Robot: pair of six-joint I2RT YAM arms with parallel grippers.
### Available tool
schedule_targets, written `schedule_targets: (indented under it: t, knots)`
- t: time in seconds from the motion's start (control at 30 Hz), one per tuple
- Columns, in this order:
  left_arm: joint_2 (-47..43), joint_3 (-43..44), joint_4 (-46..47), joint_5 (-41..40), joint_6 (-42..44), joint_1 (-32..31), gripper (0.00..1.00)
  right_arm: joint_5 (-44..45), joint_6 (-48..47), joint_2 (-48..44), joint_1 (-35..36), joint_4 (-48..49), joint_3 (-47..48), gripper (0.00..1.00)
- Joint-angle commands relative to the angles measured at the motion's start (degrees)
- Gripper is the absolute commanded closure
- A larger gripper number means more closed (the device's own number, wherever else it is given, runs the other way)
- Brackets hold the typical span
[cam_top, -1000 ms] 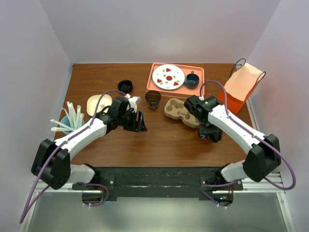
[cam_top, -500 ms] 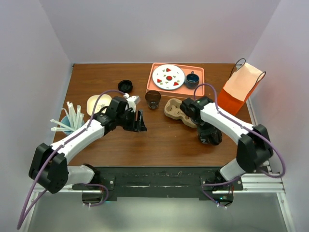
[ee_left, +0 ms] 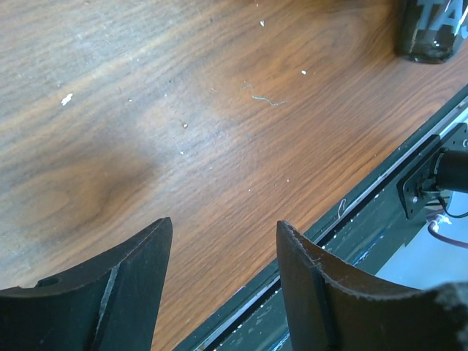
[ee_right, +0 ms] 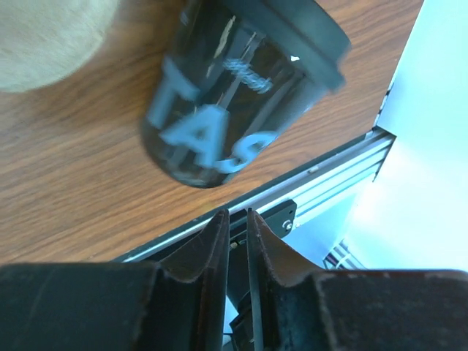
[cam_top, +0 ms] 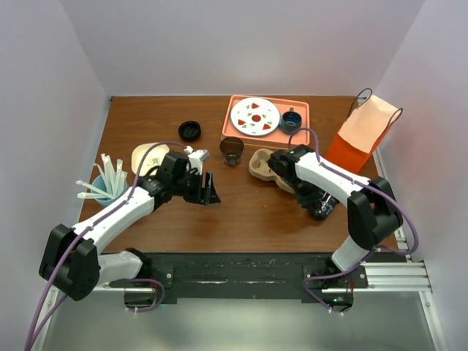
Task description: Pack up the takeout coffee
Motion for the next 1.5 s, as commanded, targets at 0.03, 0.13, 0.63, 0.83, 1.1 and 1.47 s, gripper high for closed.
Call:
schedule_targets:
  t: [0.03, 0.13, 0.63, 0.83, 1.1, 1.47]
  knots:
    - [-1.55, 0.44, 1.06, 3.05, 0.19, 2.16, 0.36, -0.91, 2.43, -4.18, -0.51, -6.66, 6.67, 0.71]
    - [-1.73, 1.76, 1.41, 3.84, -0.78, 2.6, 0.36, 0.12, 8.5, -5.34, -3.23, -6.22, 7.82, 0.58]
    - [0.2, 5.63, -4.56, 5.25, 2.3, 2.6, 0.36, -1.01, 20.89, -8.84, -27.5, 9.87, -2.98, 0.11]
    - [-0.06, 4.84, -4.91, 5.25, 1.33, 2.6, 0.37, -3.55, 23.45, -11.66, -27.5, 16.36, -12.21, 0.11]
    - [0.55, 6.33, -6.15, 3.67, 1.51, 2.6, 0.37, -1.88, 20.56, -10.17, -27.5, 19.18, -13.8, 0.14]
    - [1.43, 8.26, -4.48, 4.02, 0.36, 2.6, 0.37, -7.41, 12.65, -11.83, -26.27, 26.38, -18.37, 0.29]
